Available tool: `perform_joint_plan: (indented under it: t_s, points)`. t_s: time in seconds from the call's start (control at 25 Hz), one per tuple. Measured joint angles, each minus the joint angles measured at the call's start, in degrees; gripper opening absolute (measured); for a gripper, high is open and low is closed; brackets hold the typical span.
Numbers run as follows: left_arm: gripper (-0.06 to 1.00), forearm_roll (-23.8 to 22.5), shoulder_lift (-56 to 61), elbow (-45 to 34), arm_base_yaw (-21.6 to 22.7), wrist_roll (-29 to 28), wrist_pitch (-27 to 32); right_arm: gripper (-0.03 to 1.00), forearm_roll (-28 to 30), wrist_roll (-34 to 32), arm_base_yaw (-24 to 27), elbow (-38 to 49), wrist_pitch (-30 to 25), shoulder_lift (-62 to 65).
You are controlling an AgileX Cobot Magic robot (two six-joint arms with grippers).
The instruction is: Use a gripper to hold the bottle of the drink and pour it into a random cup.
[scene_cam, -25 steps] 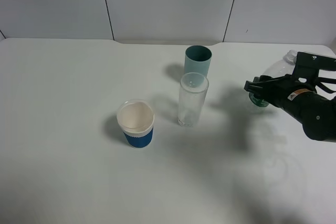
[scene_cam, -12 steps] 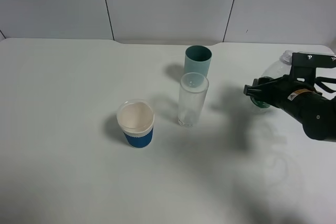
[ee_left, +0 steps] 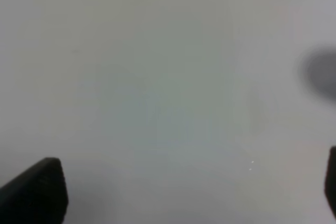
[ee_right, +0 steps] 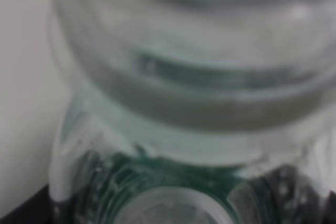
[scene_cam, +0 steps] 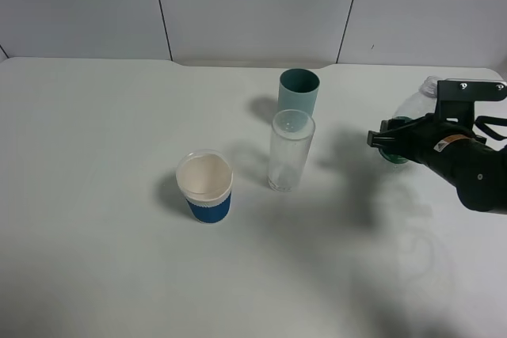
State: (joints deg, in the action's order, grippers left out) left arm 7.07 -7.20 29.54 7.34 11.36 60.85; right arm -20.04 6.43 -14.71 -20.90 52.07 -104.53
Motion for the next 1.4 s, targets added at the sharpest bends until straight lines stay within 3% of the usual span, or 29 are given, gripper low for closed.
perform_joint_plan:
  t_s: [0.36, 0.76, 1.4]
  points:
    - [0.99, 0.0, 0.0, 0.0, 0.0, 0.0, 0.0, 0.77, -0.3, 0.0, 0.0, 0.2, -2.8, 0.0]
    - [0.99, 0.0, 0.0, 0.0, 0.0, 0.0, 0.0, 0.78, 0.5, 0.0, 0.0, 0.2, -3.5, 0.6]
    - [0.99, 0.0, 0.0, 0.0, 0.0, 0.0, 0.0, 0.78, 1.2, 4.5, 0.0, 0.4, -9.4, 14.4]
